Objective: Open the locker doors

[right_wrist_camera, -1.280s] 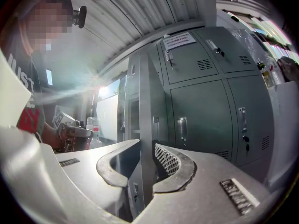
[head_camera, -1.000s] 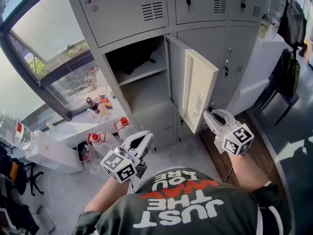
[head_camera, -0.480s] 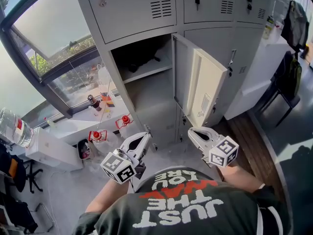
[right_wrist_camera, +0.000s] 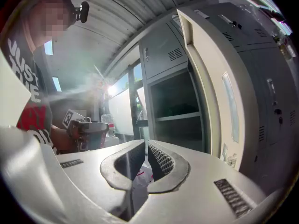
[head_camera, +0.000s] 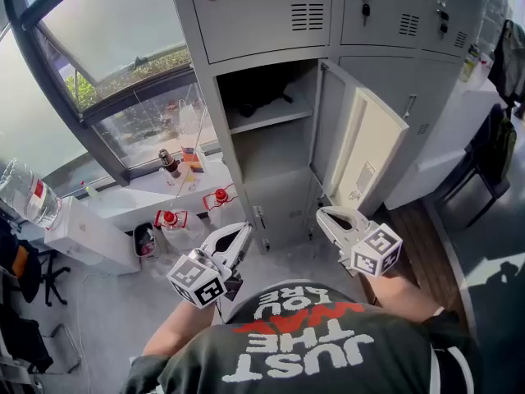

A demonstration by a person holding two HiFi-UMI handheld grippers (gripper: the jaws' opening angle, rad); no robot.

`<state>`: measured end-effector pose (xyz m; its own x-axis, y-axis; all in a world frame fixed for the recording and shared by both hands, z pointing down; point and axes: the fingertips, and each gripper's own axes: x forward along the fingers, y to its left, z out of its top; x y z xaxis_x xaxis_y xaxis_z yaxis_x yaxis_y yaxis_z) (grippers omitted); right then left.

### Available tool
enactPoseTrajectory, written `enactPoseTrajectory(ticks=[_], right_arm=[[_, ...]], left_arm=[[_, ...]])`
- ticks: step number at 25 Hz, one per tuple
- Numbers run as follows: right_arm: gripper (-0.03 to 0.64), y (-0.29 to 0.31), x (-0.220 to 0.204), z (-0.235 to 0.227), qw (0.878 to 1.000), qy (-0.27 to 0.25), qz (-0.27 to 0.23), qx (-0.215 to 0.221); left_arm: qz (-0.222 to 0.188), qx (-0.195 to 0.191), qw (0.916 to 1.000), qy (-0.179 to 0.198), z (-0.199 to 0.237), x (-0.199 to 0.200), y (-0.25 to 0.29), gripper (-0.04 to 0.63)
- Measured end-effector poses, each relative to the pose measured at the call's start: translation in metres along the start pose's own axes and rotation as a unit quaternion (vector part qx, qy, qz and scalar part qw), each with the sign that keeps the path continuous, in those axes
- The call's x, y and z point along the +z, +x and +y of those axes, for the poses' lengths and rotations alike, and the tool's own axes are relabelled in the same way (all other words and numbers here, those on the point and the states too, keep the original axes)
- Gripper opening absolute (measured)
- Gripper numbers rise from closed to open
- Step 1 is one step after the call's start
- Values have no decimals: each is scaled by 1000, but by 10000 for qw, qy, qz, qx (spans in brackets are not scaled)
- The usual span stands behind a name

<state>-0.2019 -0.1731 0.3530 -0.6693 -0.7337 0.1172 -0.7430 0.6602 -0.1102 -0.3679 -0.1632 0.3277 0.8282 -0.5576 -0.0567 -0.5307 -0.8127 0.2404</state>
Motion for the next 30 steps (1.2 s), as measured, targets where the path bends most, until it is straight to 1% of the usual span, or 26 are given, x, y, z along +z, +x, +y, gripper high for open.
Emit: enactPoseTrajectory(ticks=[7, 10, 14, 17, 21, 23, 25, 27, 30], right_arm=[[46, 7, -6, 11, 9998, -27, 156, 133], [46, 6, -14, 15, 9993, -89, 283, 226], [46, 0, -24, 13, 9984, -113, 410, 370], [46, -8, -25, 5, 9976, -154, 392, 546], [46, -25, -27, -9, 9937, -164, 330, 1062], [46, -40, -31, -14, 9881, -160, 346, 1488], [46, -60, -36, -25, 9806, -275, 371, 1907], [46, -83, -42, -52, 9749, -410, 443, 2145], [48, -116, -53, -107, 9701, -457, 581, 2311]], left_arm=[[-42, 142, 9998, -154, 10, -1, -13, -2], [-27, 103, 9998, -165, 7, -10, -15, -2], [-45, 223, 9995, -236, 1, -19, -11, -2], [-37, 308, 9994, -182, -12, -24, -3, -2], [-42, 595, 9982, -66, -34, -27, 19, -2], [-94, 798, 9968, -22, -49, -29, 35, -2], [-168, 966, 9952, 67, -69, -36, 60, -2], [-278, 1109, 9934, 83, -92, -46, 93, -2], [-515, 1427, 9883, -153, -126, -67, 147, -2]])
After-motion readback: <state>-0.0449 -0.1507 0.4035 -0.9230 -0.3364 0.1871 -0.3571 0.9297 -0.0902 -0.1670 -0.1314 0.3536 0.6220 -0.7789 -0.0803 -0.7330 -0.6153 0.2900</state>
